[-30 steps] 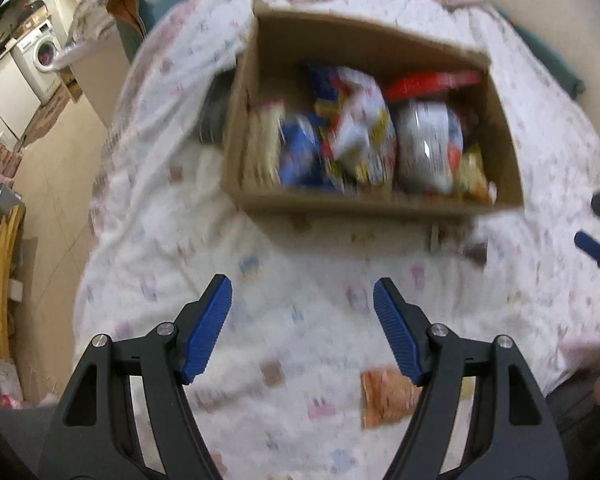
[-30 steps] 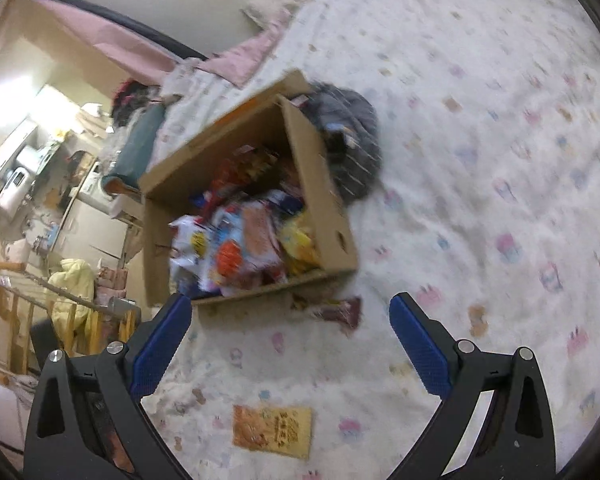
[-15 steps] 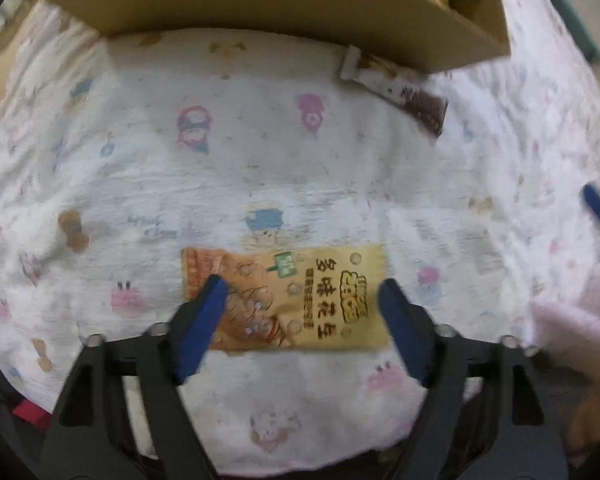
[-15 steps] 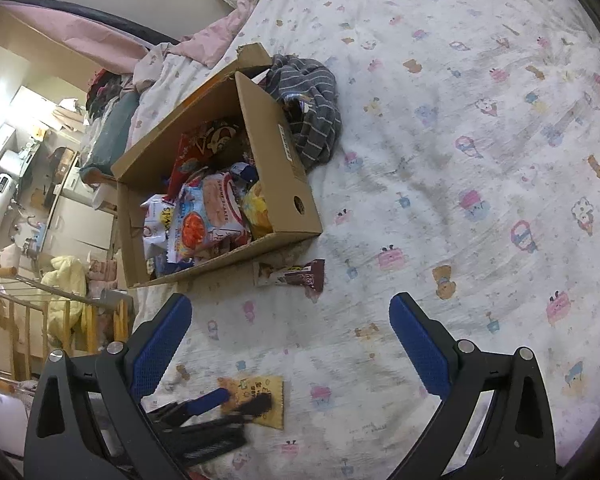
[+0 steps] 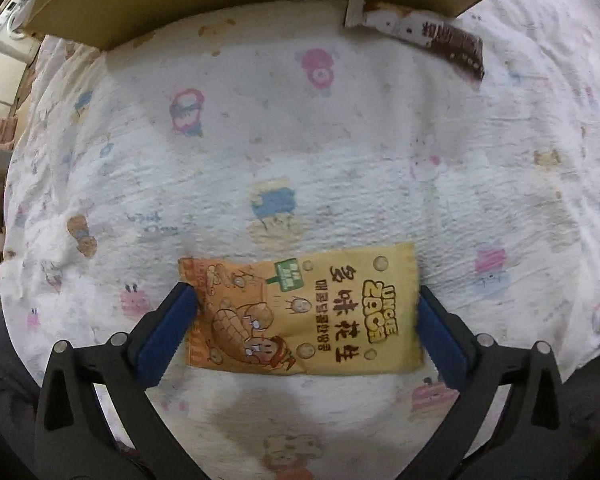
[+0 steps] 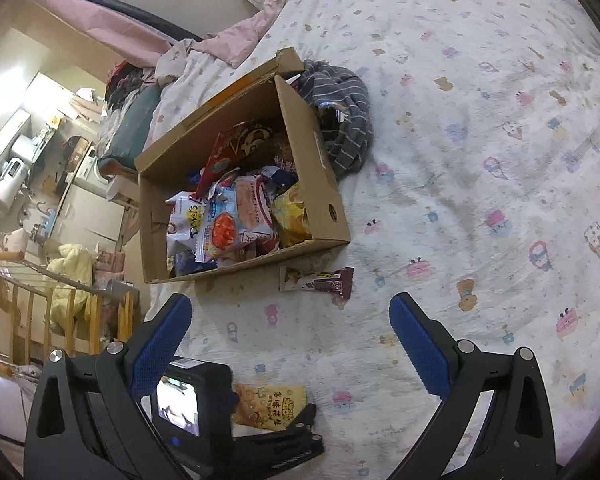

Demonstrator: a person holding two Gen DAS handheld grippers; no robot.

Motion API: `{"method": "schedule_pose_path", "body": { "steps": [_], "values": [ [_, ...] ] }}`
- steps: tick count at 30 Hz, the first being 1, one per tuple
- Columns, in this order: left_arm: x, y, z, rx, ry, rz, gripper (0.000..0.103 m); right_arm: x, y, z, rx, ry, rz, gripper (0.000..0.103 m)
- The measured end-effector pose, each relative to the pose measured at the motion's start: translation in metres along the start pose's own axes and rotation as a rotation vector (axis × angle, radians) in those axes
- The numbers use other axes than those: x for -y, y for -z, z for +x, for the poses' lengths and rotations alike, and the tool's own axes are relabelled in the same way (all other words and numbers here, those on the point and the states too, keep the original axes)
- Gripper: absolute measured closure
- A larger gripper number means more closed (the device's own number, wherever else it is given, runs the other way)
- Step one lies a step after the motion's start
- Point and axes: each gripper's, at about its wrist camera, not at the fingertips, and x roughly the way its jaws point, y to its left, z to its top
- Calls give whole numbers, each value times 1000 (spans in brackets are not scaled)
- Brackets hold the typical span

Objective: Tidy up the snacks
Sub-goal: 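Grasp the yellow peanut snack bag with the left tool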

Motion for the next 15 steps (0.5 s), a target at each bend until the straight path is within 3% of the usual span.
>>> {"method": "schedule_pose_path", "body": {
  "steps": [4,8,9,12,15],
  "values": [
    [-7,0,3,4,85,-20,2,4,1,4,-10,26,0,2],
    [-16,9,-9,31,114,25,26,11,2,6,-14,49,19,2],
    [-20,9,-14,37,121,33,41,12,2,6,-15,52,22,2],
    [-31,10,-27,34,162,69,62,15,2,13,-36,54,36,2],
    [-38,5,-44,52,173,106,78,15,4,24,-64,75,36,2]
  ]
}}
